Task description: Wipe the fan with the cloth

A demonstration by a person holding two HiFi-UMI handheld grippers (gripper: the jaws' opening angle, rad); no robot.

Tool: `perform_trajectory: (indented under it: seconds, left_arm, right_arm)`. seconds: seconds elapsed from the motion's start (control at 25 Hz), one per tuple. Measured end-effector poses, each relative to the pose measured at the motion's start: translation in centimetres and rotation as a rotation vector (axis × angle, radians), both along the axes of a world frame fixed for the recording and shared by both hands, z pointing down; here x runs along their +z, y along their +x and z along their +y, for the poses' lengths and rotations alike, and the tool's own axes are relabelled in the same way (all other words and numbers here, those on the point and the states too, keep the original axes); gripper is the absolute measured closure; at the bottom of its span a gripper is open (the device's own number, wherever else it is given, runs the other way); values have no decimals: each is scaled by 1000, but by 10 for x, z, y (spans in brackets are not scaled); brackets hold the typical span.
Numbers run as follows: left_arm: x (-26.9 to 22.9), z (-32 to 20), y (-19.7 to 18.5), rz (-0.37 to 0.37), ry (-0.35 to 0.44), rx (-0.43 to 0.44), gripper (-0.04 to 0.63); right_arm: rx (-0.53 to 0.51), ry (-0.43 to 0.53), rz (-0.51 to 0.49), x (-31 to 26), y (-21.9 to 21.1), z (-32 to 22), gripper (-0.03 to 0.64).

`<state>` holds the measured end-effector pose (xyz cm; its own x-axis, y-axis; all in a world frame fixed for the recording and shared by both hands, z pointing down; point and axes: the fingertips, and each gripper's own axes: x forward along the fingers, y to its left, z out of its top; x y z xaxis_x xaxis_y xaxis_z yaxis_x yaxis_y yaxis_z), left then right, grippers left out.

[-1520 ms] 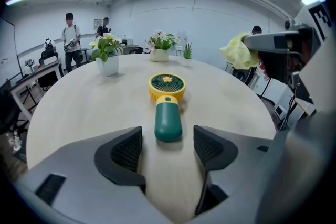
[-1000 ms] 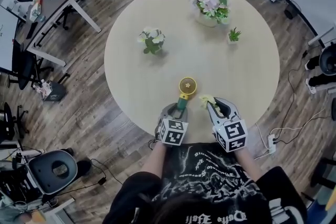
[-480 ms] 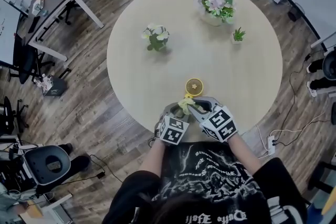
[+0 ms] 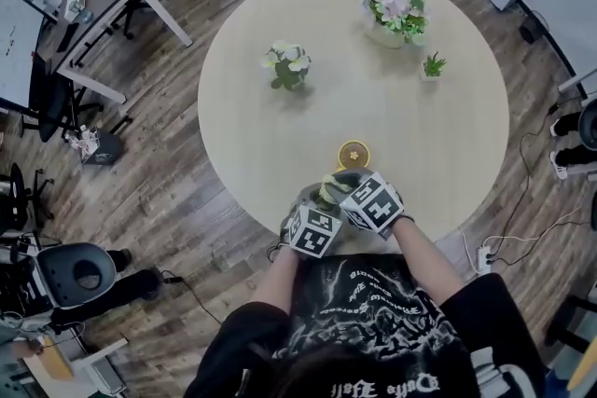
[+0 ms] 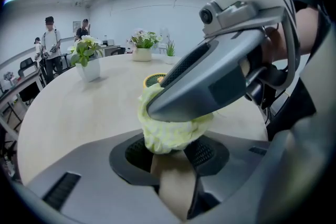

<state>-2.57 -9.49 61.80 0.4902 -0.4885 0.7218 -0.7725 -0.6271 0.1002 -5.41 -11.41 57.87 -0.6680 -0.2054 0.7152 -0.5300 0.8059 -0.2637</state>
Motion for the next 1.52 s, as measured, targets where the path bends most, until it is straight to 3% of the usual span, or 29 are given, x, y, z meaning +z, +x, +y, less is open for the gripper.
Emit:
perform_trajectory:
  seconds: [0.24,0.6,0.72,0.88,1.08,1.52]
  left_arm:
    - [-1,1,-3,-5,-3,-18,420]
    - [-1,0,-3,5,-12,-21,420]
    - [-2,1,-3,1,-8,-21,420]
    - [-1,0,-3,7,-20,-25,422]
    - [-2,1,-3,4,-19,-26,422]
    - [0,-3,-4,20,-25,-36,423]
  right_arm:
    - [-20,196,45,-6,-5,-6,532]
    - [15,340,105,-13,4,-26,535]
    - [76,337,107,-16,14,-40,538]
    - [52,360,112,-18,14,-45,538]
    - [118,402,118,-23,22,-62,539]
    - [154,427,106,-23,32,-86,540]
